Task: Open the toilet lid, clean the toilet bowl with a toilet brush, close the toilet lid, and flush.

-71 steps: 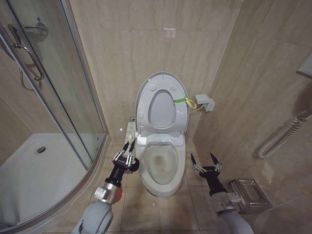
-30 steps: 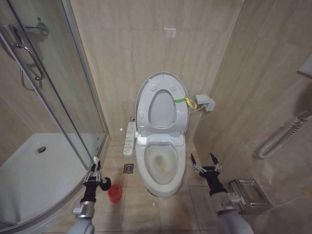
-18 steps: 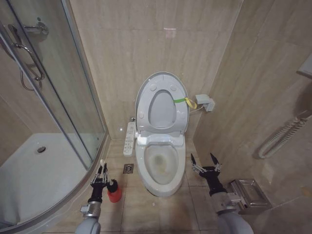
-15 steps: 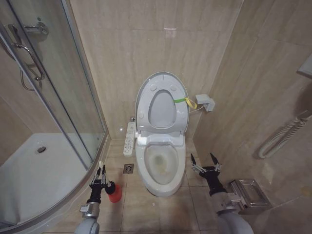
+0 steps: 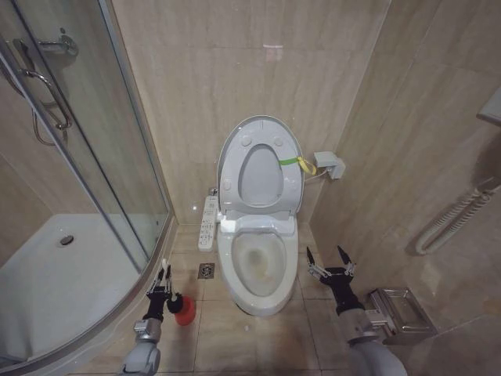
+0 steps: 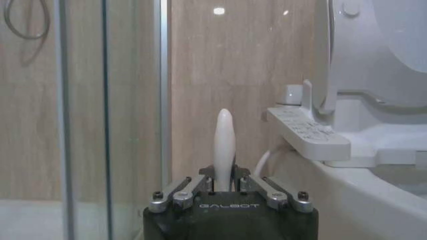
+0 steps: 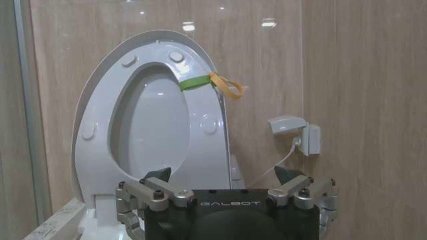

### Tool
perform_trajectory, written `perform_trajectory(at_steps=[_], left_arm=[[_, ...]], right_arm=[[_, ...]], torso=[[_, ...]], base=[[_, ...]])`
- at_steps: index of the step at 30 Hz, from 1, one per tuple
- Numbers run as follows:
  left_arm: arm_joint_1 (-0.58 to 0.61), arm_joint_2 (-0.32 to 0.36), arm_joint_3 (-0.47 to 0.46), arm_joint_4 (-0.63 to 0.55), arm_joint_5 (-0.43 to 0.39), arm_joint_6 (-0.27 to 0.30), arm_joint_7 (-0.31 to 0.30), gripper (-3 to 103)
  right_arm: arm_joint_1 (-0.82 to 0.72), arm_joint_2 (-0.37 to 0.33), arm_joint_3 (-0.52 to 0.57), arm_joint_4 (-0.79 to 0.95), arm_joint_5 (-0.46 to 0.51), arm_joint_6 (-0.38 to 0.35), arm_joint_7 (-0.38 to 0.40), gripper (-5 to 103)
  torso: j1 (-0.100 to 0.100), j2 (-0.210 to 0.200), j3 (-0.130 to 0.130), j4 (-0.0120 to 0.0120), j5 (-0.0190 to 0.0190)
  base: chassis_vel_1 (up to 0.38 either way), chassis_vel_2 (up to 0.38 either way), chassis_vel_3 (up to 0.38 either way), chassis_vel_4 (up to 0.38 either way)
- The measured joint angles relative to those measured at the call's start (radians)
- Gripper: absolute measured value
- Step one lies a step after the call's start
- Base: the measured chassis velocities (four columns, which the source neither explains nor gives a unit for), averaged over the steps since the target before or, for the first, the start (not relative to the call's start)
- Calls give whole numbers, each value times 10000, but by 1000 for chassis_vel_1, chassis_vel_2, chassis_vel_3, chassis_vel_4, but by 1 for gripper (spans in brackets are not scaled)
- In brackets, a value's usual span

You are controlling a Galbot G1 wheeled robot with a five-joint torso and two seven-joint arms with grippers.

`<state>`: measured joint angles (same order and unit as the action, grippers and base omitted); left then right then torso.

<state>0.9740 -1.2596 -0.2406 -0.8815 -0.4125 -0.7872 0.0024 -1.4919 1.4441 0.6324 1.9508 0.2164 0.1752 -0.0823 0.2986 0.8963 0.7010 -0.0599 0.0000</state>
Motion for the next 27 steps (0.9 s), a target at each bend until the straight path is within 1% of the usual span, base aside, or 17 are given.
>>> perform_trajectory(at_steps=[6, 10, 13, 19, 27], left_arm=[[-377, -175, 117, 455, -12, -46, 202, 19], [-734, -293, 169, 997, 8, -93, 368, 19], [-814, -330, 171, 1179, 24, -98, 442, 19], [-1147, -526, 189, 2032, 171, -261, 784, 19], [-1399, -599, 155, 2757, 226, -268, 1071, 19]], right_arm=[[0, 0, 0, 0, 0, 0, 0, 100], [0, 0, 0, 0, 0, 0, 0, 100], [0, 0, 0, 0, 0, 0, 0, 100], [0, 0, 0, 0, 0, 0, 0, 100], [0, 0, 0, 0, 1, 0, 0, 100]], torso=[[0, 0, 0, 0, 0], [0, 0, 0, 0, 0], [0, 0, 0, 0, 0], [0, 0, 0, 0, -1], [0, 0, 0, 0, 0]], base=[[0, 0, 0, 0], [0, 0, 0, 0], [0, 0, 0, 0], [0, 0, 0, 0], [0, 0, 0, 0]])
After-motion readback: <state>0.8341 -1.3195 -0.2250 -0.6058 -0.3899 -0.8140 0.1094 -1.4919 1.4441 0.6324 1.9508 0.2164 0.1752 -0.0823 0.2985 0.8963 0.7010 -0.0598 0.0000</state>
